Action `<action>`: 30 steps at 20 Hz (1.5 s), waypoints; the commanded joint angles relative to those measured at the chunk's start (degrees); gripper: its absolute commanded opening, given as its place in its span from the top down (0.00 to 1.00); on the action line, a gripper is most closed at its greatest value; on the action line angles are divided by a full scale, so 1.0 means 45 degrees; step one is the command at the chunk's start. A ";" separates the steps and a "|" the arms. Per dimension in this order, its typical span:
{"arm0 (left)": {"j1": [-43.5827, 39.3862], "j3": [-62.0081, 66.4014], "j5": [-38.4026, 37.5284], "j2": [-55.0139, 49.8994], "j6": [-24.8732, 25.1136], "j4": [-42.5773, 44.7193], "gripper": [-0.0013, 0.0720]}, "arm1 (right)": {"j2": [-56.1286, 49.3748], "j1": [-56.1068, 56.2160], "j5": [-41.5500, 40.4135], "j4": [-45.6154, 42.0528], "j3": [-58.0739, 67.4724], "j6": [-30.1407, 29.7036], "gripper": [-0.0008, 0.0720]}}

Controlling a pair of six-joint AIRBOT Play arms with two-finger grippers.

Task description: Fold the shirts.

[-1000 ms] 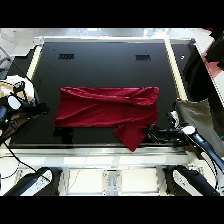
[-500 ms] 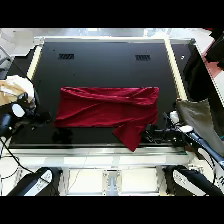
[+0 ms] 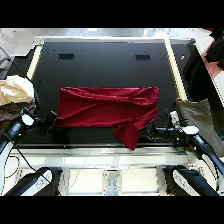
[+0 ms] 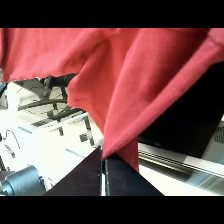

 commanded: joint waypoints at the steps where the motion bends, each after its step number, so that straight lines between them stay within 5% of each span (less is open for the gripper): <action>1: 0.0000 -0.0087 0.1010 -0.0656 -0.0253 -0.0835 0.35 | 0.0151 0.0015 0.0248 0.0053 0.0010 -0.0024 0.96; 3: 0.0000 -0.0087 0.1015 -0.0733 -0.0248 -0.0831 0.35 | 0.0155 0.0015 0.0214 0.0063 0.0010 -0.0024 0.96; 4: 0.0000 -0.0087 0.1020 -0.0753 -0.0248 -0.0826 0.45 | 0.0155 0.0015 0.0209 0.0078 0.0010 -0.0029 0.96; 6: 0.0000 -0.0087 0.1044 -0.0782 -0.0199 -0.0767 0.93 | 0.0155 0.0015 0.0199 0.0131 0.0010 -0.0029 0.96; 7: 0.0000 -0.0087 0.1059 -0.0782 0.0165 -0.0797 0.97 | 0.0155 0.0010 0.0189 0.0204 0.0010 -0.0034 0.96; 12: 0.0010 0.0039 0.1001 -0.0058 0.0952 -0.0831 0.97 | 0.0199 0.0010 0.0544 0.0369 0.0811 -0.0034 0.96; 15: 0.0010 0.0151 0.0758 0.2288 0.2905 -0.0729 0.97 | 0.0894 0.0010 0.1273 0.0015 0.2307 0.0233 0.96; 20: -0.0408 0.0758 0.0175 0.5625 0.4537 -0.0738 0.97 | 0.2671 0.0015 0.2419 -0.3327 0.4206 0.3118 0.96; 26: -0.0913 0.3920 -0.0738 0.3298 0.5207 0.0869 0.97 | 0.2501 0.0015 0.0767 -0.5042 0.4954 0.3551 0.96; 30: -0.1593 0.5639 -0.1341 -0.0248 0.5022 0.2657 0.97 | 0.0141 0.0010 -0.0631 -0.5153 0.5833 0.2701 0.96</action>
